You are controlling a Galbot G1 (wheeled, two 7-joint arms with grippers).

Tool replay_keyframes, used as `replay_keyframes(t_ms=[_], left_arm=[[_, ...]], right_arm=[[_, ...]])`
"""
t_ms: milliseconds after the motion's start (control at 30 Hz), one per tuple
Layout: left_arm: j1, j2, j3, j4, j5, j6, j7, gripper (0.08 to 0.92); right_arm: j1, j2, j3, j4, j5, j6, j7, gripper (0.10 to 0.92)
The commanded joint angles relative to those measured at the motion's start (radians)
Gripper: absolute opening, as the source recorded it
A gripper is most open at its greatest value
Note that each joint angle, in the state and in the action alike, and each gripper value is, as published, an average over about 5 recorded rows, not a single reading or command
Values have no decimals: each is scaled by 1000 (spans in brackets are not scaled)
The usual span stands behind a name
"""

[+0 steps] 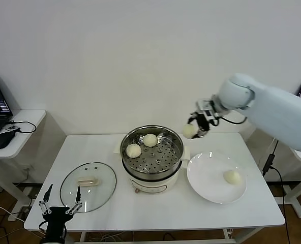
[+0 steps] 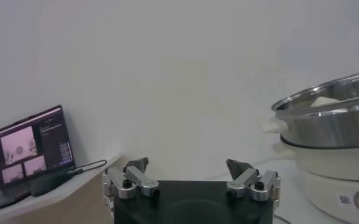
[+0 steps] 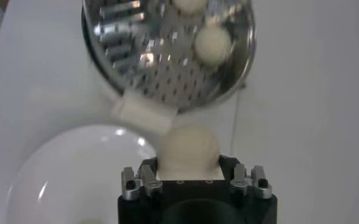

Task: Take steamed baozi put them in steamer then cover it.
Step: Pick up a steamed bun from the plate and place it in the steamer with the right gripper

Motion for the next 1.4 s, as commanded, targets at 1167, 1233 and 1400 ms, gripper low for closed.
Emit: replay_keyframes(t_ms=[1167,1233,1400], left_arm=[[-4,-13,-18,9,-18,-8,-5,823],[-3,-13,-18,8,-18,-7,-5,823],[-5,-9,-20,4,-18,-6,-4,823]], right_arm=[[-107,337,-202,-125,-226,526,49,701],[-101,326,-197,-122,-223,521,51,751],[-74,274,-138,-116,-200,488,51,817]])
